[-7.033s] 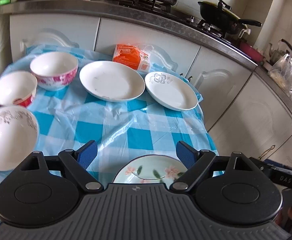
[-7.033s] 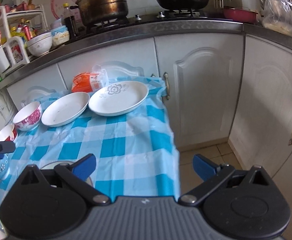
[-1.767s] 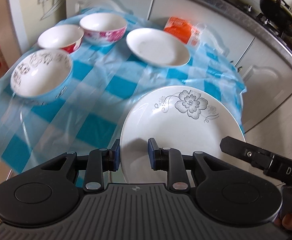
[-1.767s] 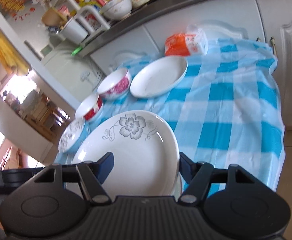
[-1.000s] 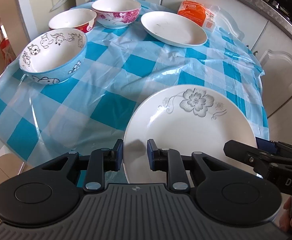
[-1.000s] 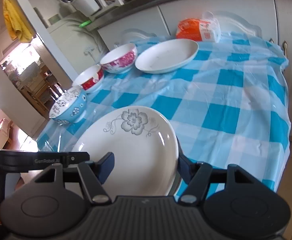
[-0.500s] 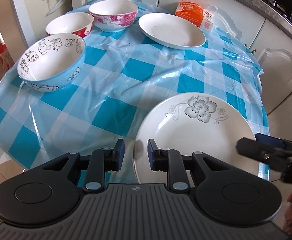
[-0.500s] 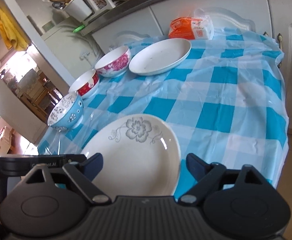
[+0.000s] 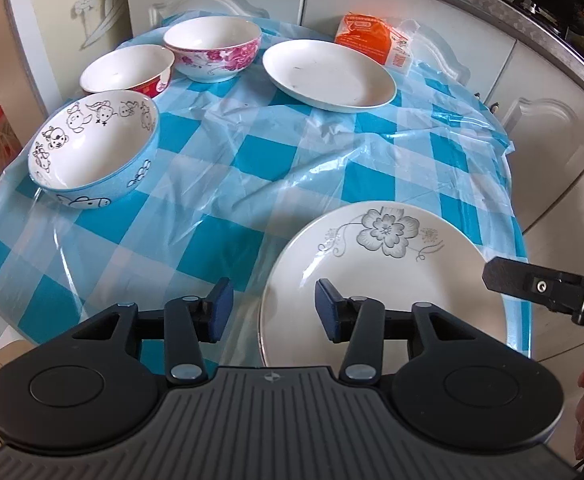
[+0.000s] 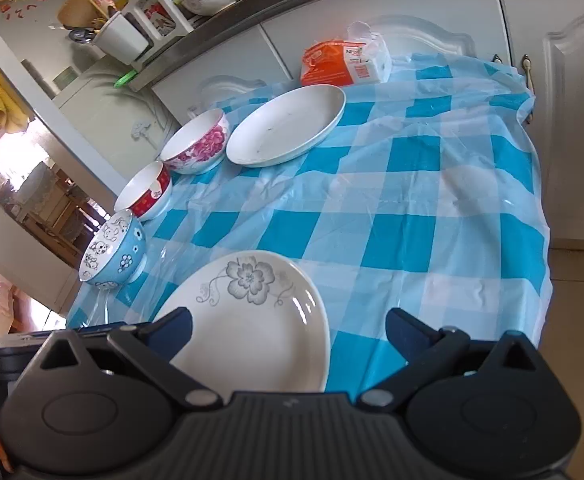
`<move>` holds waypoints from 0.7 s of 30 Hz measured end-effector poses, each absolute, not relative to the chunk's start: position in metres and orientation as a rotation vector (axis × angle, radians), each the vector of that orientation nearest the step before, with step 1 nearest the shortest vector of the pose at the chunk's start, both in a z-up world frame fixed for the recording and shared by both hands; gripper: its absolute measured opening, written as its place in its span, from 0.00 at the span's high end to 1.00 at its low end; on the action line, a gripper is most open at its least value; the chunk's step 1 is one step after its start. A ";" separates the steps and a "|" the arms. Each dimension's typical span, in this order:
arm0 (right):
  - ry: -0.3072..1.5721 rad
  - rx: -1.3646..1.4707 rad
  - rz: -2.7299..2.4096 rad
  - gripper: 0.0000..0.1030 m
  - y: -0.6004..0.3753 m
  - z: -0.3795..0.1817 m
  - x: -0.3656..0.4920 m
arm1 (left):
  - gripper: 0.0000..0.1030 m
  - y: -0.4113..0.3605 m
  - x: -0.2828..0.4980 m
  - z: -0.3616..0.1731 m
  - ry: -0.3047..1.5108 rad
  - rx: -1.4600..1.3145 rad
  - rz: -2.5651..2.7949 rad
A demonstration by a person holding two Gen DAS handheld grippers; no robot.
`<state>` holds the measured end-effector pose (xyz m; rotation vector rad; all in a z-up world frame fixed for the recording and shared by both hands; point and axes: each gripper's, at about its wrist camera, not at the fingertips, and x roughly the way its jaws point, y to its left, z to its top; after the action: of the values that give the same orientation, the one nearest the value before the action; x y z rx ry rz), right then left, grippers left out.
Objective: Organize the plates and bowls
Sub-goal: 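Lower the white flower plate onto the cloth and open the left gripper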
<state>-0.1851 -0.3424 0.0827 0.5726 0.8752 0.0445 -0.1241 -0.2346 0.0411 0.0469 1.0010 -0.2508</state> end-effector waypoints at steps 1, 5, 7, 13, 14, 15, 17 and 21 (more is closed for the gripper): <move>0.874 0.572 0.042 0.01 -0.343 0.083 -0.184 | 0.46 -0.235 -0.124 0.041 1.002 0.048 -0.256; 0.875 0.566 0.032 0.01 -0.343 0.086 -0.183 | 0.39 -0.237 -0.124 0.041 1.001 0.063 -0.268; 0.877 0.570 0.028 0.01 -0.344 0.086 -0.182 | 0.38 -0.237 -0.122 0.041 1.003 0.060 -0.276; 0.890 0.579 0.012 0.01 -0.344 0.085 -0.178 | 0.30 -0.237 -0.118 0.043 0.999 0.055 -0.293; 0.890 0.577 0.009 0.01 -0.344 0.086 -0.177 | 0.28 -0.237 -0.118 0.043 1.000 0.054 -0.294; 0.890 0.575 0.006 0.01 -0.345 0.086 -0.176 | 0.26 -0.238 -0.117 0.044 1.001 0.053 -0.294; 0.888 0.573 0.004 0.01 -0.346 0.087 -0.175 | 0.25 -0.238 -0.116 0.044 1.002 0.049 -0.297; 0.888 0.560 -0.002 0.01 -0.345 0.088 -0.173 | 0.23 -0.237 -0.114 0.043 1.010 0.040 -0.289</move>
<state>-0.1727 -0.3446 0.0875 0.5597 0.8878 -0.0015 -0.1139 -0.2367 0.0428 0.0401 1.0097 -0.2891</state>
